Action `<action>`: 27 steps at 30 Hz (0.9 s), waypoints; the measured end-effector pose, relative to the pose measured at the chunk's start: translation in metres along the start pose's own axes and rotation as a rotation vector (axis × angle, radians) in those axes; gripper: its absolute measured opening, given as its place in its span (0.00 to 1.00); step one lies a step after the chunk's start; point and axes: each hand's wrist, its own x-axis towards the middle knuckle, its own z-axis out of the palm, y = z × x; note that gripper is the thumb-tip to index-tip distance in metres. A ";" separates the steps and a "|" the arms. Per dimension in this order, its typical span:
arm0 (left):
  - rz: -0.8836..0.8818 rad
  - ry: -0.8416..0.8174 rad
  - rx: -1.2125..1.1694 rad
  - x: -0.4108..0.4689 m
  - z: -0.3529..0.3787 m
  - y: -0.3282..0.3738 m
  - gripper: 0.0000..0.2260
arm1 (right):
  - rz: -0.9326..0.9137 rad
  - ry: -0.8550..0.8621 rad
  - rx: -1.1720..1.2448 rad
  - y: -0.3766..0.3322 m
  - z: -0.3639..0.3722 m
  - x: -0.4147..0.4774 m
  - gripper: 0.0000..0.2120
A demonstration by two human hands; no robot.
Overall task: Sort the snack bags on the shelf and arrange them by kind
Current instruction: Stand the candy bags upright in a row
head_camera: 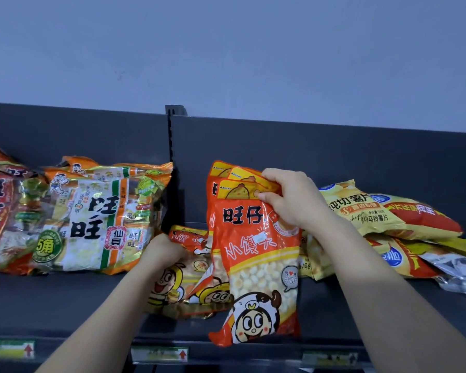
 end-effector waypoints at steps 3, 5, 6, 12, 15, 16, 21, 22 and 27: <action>0.016 0.027 -0.102 0.002 -0.001 0.005 0.08 | 0.015 -0.006 0.009 0.003 -0.003 0.000 0.06; 0.050 0.080 -0.192 0.002 -0.006 0.007 0.08 | 0.015 -0.009 0.025 0.006 -0.005 0.000 0.06; 0.076 0.112 -0.237 0.003 -0.008 0.007 0.09 | 0.007 -0.008 0.028 0.007 -0.006 0.000 0.06; 0.301 0.235 -0.551 -0.007 -0.016 0.022 0.11 | -0.025 -0.089 0.081 0.010 -0.020 0.002 0.13; 0.455 0.262 -0.638 -0.011 -0.018 0.023 0.11 | -0.052 -0.135 0.087 0.009 -0.022 0.003 0.10; 0.498 0.243 -0.647 -0.012 -0.019 0.023 0.12 | -0.064 -0.143 0.083 0.008 -0.021 0.004 0.10; 0.506 -0.010 -0.575 -0.006 -0.021 0.024 0.19 | -0.106 -0.197 0.070 -0.001 -0.017 0.008 0.09; 0.503 -0.027 -0.532 -0.005 -0.021 0.026 0.20 | -0.111 -0.203 0.073 -0.003 -0.017 0.009 0.09; 0.504 -0.046 -0.384 -0.003 -0.021 0.041 0.13 | -0.112 -0.210 0.111 -0.004 -0.015 0.010 0.09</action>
